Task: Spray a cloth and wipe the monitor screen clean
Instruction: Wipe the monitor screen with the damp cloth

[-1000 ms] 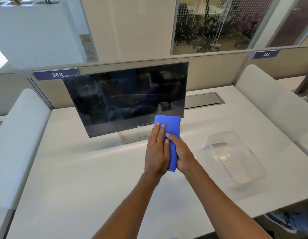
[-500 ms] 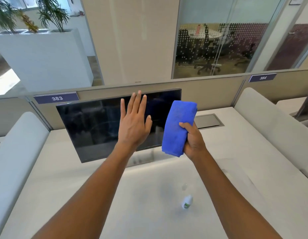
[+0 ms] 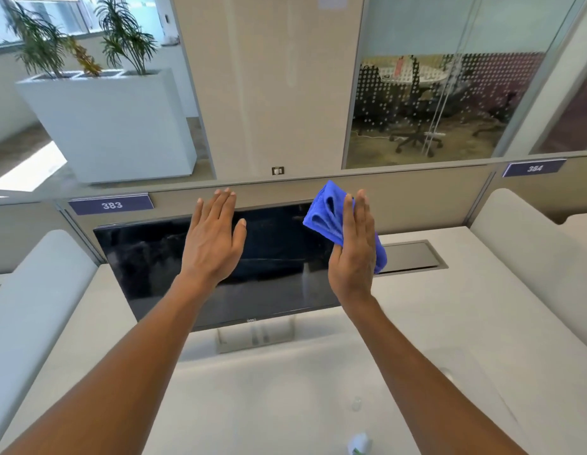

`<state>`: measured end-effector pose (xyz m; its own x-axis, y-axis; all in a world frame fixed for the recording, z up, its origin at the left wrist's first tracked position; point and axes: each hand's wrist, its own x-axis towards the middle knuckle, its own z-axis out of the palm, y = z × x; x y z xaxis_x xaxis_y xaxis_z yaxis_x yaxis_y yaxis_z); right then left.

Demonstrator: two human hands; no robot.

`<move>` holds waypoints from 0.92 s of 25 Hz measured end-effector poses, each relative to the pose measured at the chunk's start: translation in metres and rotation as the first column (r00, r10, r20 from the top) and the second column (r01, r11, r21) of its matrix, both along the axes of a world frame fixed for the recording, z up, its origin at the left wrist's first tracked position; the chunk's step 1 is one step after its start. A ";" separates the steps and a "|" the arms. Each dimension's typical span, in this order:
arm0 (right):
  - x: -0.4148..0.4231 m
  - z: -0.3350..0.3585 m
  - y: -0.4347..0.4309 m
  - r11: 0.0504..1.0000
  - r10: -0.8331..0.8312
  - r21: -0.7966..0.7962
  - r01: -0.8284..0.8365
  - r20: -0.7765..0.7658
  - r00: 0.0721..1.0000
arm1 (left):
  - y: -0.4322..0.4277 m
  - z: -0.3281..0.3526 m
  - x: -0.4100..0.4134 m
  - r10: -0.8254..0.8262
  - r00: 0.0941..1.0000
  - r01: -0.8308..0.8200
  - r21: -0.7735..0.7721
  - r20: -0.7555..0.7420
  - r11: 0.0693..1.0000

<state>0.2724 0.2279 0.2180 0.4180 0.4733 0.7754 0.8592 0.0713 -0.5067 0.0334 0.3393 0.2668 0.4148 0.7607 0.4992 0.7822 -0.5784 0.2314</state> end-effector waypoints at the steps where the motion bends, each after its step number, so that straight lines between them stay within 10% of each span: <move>1: 0.002 -0.005 0.007 0.998 -0.046 -0.038 0.047 0.040 0.998 | 0.003 0.000 -0.002 0.012 1.000 -0.012 0.007 0.002 1.000; 23: -0.021 -0.055 0.055 0.960 0.263 -0.228 -0.161 0.543 0.797 | 0.016 -0.013 0.004 -0.043 0.976 0.024 0.095 0.211 0.995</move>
<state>0.2512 0.2832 0.1625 -0.1937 0.6377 0.7455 0.9683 0.2464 0.0409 0.0374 0.3549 0.2536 0.3160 0.6953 0.6455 0.7005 -0.6299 0.3355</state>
